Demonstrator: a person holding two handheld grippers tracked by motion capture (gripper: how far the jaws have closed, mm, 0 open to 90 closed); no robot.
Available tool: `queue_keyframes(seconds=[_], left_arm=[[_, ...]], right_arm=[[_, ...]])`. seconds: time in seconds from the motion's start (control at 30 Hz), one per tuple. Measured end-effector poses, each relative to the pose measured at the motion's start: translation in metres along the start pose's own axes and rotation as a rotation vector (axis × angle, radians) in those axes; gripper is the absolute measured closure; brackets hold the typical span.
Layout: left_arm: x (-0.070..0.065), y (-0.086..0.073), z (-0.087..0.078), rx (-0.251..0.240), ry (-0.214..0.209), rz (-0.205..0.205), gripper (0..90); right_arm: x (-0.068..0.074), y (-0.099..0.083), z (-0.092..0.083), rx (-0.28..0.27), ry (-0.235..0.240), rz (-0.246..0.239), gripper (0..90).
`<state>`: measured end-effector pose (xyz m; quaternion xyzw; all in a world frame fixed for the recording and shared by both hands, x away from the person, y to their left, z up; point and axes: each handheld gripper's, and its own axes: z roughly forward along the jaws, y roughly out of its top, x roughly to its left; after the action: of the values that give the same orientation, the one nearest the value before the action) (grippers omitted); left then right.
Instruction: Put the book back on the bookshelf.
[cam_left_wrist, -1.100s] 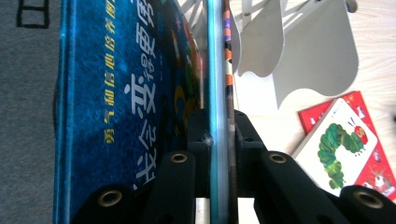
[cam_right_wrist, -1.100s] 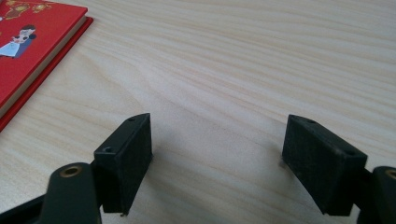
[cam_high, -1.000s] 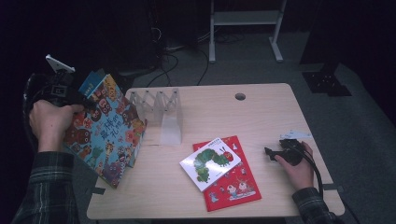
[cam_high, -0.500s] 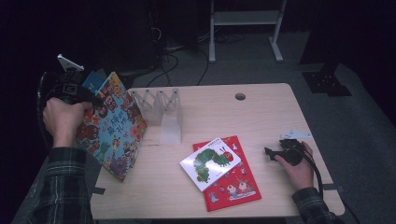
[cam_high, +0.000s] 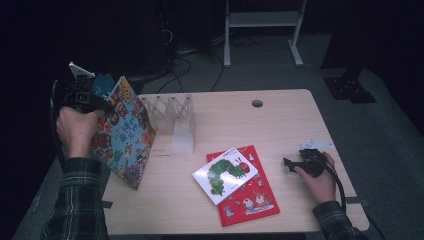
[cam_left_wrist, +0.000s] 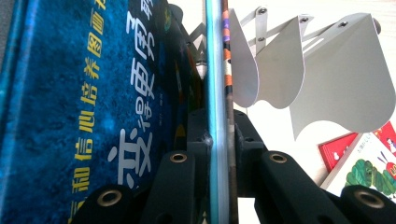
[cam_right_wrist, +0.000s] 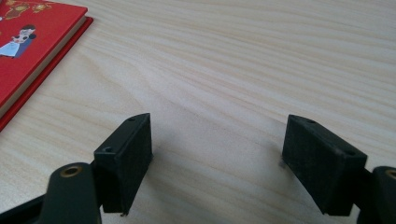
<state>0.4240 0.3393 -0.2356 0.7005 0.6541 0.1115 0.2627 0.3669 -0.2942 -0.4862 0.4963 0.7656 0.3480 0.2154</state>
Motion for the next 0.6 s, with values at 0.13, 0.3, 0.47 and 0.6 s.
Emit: queue_keyframes(seconds=[0.13,0.3,0.47,0.6], left_arm=[[0.003,-0.003,-0.001,0.009,0.004,0.004,78.9],[0.001,-0.003,-0.006,0.004,0.033,0.025,76.3],[0.000,-0.001,-0.014,-0.012,0.069,0.041,71.8],[-0.002,0.001,-0.021,-0.013,0.093,0.060,70.4]], right_arm=[[0.000,0.000,0.000,0.000,0.000,0.000,23.3],[0.000,0.000,0.000,0.001,0.000,-0.001,23.3],[0.000,0.000,0.000,0.001,0.000,-0.001,23.4],[0.000,0.000,0.000,0.000,0.000,-0.001,23.3]])
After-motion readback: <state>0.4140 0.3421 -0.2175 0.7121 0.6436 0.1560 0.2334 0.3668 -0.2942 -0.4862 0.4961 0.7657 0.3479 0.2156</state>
